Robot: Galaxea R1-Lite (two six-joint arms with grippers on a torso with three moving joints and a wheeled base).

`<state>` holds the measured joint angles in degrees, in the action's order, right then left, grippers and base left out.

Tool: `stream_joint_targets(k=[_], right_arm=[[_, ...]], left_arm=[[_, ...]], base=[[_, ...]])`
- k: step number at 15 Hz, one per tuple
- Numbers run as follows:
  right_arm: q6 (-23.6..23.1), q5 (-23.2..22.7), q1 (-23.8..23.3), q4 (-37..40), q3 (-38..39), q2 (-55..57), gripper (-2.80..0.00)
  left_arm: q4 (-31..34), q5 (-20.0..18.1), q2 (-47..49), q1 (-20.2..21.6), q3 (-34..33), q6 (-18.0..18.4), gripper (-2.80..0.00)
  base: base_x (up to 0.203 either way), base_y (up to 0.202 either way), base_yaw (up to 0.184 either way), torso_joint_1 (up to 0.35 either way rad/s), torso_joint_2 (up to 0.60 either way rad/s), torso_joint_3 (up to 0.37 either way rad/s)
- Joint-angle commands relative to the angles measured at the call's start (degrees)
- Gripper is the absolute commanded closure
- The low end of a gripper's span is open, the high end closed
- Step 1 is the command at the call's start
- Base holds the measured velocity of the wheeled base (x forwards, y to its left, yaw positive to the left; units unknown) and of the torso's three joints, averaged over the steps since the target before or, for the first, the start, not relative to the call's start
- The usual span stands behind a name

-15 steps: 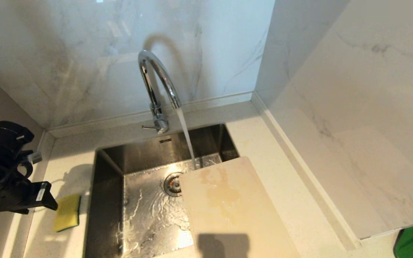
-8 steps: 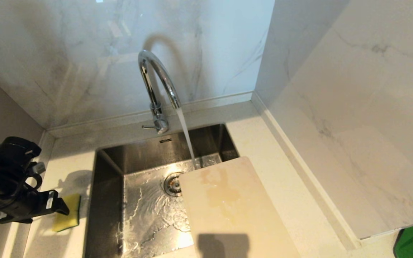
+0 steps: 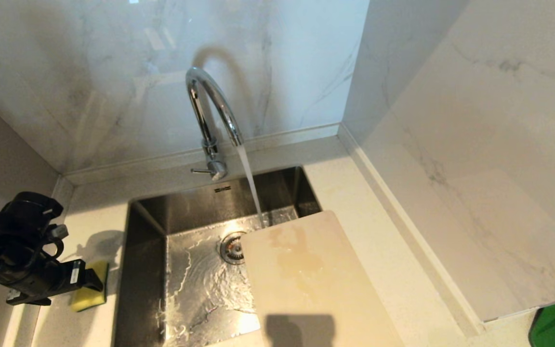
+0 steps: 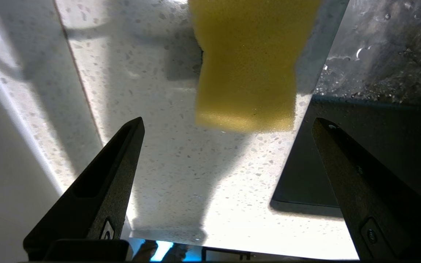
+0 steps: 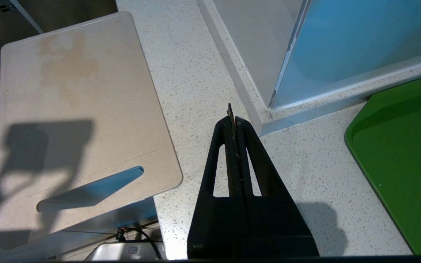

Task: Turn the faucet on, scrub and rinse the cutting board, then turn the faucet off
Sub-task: Pick up the cleaning cloth

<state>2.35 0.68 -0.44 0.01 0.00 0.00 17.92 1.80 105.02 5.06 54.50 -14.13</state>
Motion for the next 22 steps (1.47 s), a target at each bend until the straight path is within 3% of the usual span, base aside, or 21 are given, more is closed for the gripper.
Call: stream_joint_targets(k=[1,22], right_arm=[[0.02,0.02,0.00,-0.01,0.00,-0.09,0.00],[0.02,0.02,0.00,-0.01,0.00,-0.09,0.00]], left_arm=[[-0.98,-0.39,1.56,0.01,-0.59,-0.20,-2.80],[-6.43,-0.65,9.47,-0.22,1.93,-0.11,-2.80]], base=[[0.000,0.000,0.000,0.000,0.00,0.000],[0.000,0.000,0.000,0.000,0.00,0.000]])
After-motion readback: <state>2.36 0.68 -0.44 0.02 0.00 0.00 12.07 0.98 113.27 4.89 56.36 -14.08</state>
